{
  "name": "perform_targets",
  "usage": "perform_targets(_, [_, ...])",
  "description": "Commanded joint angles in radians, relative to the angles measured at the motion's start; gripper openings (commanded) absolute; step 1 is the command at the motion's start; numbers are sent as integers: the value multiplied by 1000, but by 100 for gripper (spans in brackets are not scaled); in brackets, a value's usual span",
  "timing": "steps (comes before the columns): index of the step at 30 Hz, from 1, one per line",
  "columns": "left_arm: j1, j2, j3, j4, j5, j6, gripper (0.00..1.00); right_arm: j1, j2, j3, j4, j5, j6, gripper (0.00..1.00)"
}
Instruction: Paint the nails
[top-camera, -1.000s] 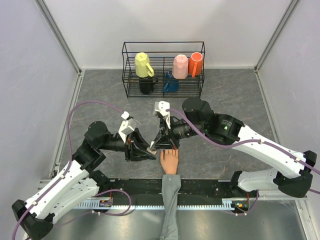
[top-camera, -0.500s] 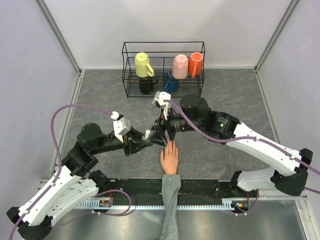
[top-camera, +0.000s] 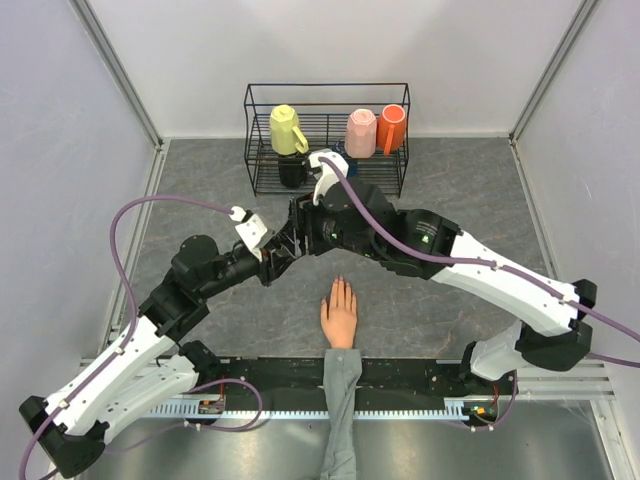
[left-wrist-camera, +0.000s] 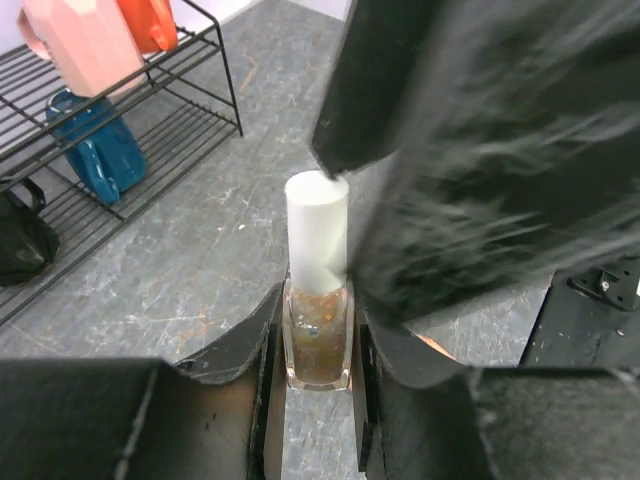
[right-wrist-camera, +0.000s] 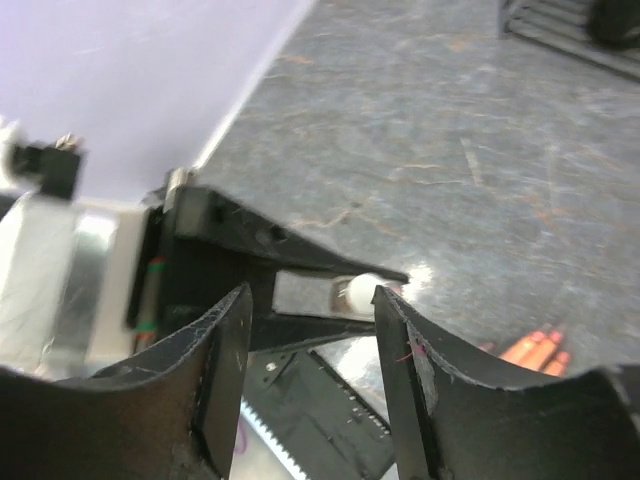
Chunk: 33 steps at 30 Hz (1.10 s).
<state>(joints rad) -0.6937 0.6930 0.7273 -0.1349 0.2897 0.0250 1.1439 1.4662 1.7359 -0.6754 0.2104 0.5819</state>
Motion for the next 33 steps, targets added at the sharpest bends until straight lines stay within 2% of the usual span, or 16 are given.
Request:
perform_targets(1, [-4,-21,17,89,-14,35,2,33,49,82,-130,174,23,58])
perform_targets(6, [-4,-41,-2,92,0,21,2,43,66,66,-135,178,21,57])
perform_targets(10, [-4,-59,-15,92,8,15,2,43,85,82,-135,179,13,47])
perform_targets(20, [-4,-82,-20,55,69,15,2,42,106,111,-133,175,-10,43])
perform_targets(23, [-4,-84,-16,44,88,21,2,42,106,106,-133,158,-20,33])
perform_targets(25, [-4,-92,-14,37,109,26,2,40,103,102,-133,138,-30,22])
perform_targets(26, [-4,-95,-12,35,123,27,2,37,97,91,-133,107,-49,18])
perform_targets(27, [-4,-96,-6,26,146,29,2,36,91,85,-133,92,-68,6])
perform_targets(28, [-4,-105,0,20,210,26,2,30,73,76,-131,63,-89,0])
perform_targets(30, [-4,-108,20,11,285,12,2,20,48,34,-115,-87,-213,0])
perform_targets(32, [-4,-119,32,15,428,-14,2,8,-19,-59,-75,-194,-321,0])
perform_targets(33, [-4,-124,37,26,481,-16,2,1,-53,-108,-5,-345,-418,0])
